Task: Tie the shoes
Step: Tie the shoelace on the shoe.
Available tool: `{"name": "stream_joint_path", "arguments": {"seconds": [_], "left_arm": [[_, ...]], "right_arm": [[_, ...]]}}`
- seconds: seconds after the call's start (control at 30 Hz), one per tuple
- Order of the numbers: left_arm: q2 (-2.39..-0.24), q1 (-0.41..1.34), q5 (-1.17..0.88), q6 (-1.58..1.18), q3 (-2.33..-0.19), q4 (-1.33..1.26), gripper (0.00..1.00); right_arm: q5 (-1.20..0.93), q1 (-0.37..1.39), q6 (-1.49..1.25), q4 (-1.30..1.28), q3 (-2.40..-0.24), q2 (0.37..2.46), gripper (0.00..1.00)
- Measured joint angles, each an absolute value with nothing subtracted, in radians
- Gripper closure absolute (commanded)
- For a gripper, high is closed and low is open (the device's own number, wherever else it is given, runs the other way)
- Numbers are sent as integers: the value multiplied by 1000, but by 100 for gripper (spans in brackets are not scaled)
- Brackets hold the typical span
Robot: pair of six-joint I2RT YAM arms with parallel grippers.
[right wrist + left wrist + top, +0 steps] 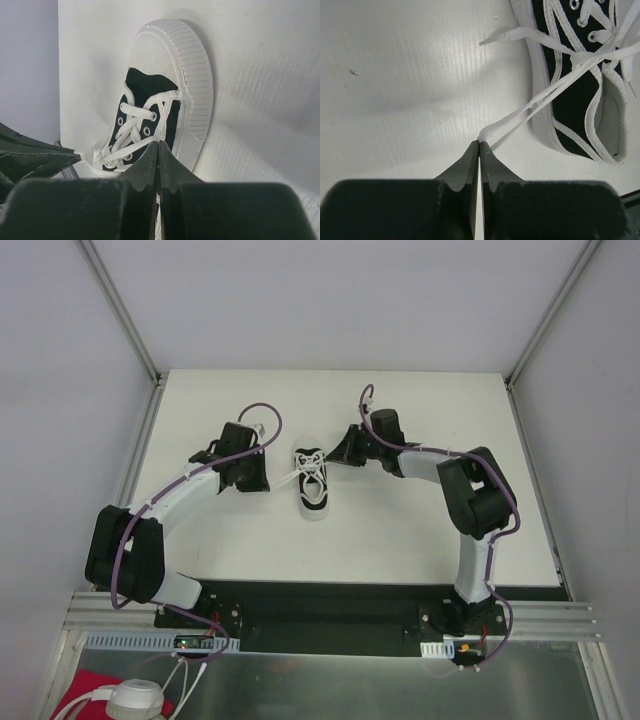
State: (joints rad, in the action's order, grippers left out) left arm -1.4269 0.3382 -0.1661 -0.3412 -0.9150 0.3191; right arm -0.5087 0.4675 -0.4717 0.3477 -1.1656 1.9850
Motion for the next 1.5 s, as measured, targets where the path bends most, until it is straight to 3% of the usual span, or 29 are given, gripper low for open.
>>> {"name": "stream_joint_path", "arguments": {"seconds": [0.7,0.8,0.97,1.2,1.5], "left_arm": [[-1439,332,-193,-345,-918,321,100],[-1469,332,-219,-345,-942,326,100],[-1473,335,-230,-343,-963,329,100],[-1492,348,-235,-339,-980,331,100],[-1501,354,-235,-336,-987,336,100]], "right_arm": [[-520,468,-483,357,-1168,1985,99],[-531,476,-486,356,-1174,1985,67],[-529,482,-477,353,-1179,1984,49],[-499,479,-463,336,-1173,1935,45],[-477,468,-427,344,-1069,1747,49]]}}
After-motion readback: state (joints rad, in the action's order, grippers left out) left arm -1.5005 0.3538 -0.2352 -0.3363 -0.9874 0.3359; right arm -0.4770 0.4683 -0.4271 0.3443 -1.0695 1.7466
